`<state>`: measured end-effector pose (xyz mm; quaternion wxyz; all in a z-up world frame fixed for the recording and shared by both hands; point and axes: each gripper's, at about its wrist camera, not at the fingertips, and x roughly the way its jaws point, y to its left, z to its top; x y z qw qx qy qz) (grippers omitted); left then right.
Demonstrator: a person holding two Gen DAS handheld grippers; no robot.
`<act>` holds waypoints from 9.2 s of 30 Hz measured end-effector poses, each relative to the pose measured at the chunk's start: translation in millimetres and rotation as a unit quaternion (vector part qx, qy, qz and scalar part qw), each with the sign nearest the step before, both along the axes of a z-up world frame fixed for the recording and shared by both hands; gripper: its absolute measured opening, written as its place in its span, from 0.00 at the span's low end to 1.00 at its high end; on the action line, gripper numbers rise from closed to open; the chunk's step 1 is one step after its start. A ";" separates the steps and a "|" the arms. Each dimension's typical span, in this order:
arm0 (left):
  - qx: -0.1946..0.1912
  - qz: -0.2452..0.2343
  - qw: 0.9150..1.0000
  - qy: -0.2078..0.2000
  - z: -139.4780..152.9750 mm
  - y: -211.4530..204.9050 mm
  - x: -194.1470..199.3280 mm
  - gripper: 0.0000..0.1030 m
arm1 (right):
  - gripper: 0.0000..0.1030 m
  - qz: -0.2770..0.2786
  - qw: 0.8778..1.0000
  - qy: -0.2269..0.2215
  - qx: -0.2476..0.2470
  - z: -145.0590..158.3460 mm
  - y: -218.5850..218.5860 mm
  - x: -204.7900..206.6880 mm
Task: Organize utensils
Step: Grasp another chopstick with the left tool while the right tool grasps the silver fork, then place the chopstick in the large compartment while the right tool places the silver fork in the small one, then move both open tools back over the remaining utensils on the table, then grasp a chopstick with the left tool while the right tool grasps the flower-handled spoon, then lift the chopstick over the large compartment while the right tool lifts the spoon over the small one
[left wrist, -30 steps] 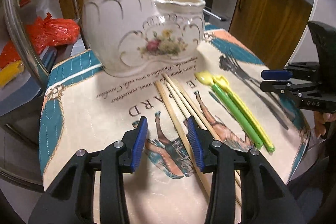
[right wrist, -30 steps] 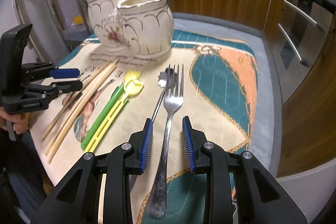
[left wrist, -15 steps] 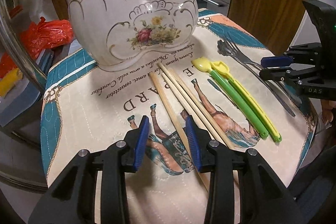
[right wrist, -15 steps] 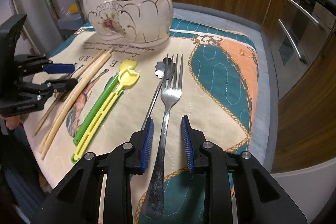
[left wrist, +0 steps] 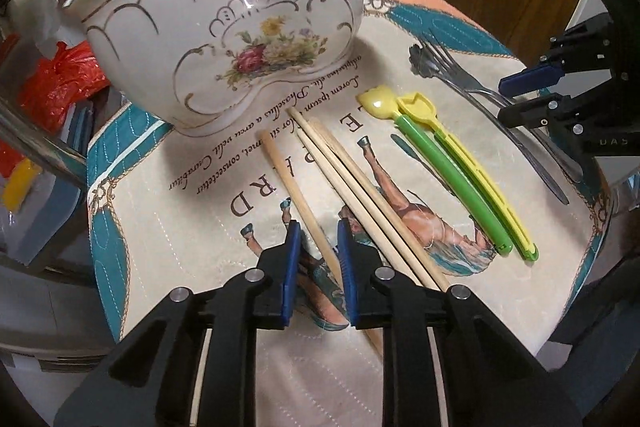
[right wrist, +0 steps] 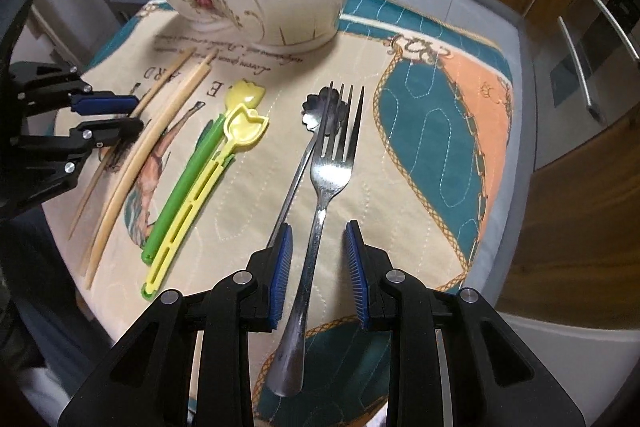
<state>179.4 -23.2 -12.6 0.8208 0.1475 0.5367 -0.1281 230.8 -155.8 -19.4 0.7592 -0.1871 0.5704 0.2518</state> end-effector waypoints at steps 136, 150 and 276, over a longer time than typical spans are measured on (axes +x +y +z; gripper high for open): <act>-0.130 0.168 0.904 -0.372 100.6 57.9 50.4 0.51 | 0.20 -0.068 0.936 -0.265 0.221 85.0 52.7 31.6; -0.135 0.176 0.909 -0.352 106.1 82.1 0.4 0.59 | 0.23 -0.078 0.946 -0.241 0.200 72.6 12.5 4.0; -0.121 0.055 0.991 -0.004 104.8 72.6 -9.9 0.05 | 0.04 0.006 0.989 -0.045 0.139 77.6 27.3 2.8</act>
